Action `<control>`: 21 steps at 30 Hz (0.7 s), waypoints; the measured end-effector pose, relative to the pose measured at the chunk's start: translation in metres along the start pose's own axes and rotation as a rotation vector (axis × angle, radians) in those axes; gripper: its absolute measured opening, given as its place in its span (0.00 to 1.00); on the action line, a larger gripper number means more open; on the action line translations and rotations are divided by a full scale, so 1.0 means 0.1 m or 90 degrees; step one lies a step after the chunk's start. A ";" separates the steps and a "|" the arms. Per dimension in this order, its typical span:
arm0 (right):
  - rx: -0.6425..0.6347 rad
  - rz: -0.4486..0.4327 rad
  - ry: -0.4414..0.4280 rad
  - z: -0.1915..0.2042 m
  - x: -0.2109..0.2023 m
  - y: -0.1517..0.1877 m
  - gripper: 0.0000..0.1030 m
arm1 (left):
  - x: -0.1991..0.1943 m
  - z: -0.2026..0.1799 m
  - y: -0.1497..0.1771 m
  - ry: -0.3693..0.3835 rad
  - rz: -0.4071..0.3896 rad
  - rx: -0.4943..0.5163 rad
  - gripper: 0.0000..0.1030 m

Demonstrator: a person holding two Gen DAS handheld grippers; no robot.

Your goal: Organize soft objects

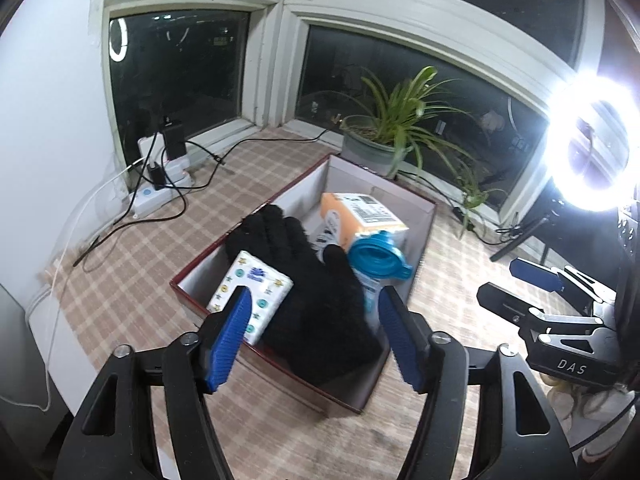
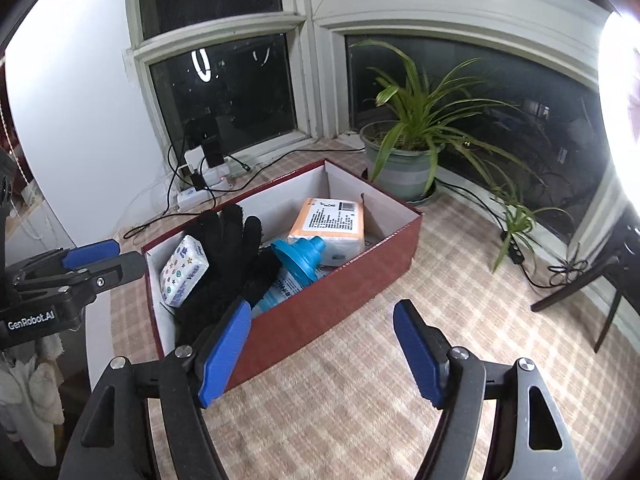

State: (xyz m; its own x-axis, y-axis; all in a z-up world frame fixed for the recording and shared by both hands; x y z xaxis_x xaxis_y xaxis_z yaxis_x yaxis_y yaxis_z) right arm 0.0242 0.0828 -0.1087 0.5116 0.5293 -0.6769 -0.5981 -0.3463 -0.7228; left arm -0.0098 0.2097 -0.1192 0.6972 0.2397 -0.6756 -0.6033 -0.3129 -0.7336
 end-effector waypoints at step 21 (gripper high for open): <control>0.040 -0.057 0.036 -0.21 -0.64 0.26 0.76 | -0.45 -0.36 0.13 -0.004 -0.010 0.035 0.66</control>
State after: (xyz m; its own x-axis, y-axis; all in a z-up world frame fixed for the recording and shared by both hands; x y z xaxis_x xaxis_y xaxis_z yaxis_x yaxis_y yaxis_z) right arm -0.0115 0.0238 -0.0876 0.5975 0.5100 -0.6188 -0.5857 -0.2494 -0.7712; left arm -0.0355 0.1617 -0.0956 0.7045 0.2498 -0.6643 -0.6128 -0.2580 -0.7469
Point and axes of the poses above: each gripper's, at about its wrist camera, not at the fingertips, and x roughly the way its jaws point, z to its left, y to its underside, the point moved 9 cm from there along x, roughly the way its jaws point, and after that the axes turned 9 degrees about x, right-handed, at the moved point
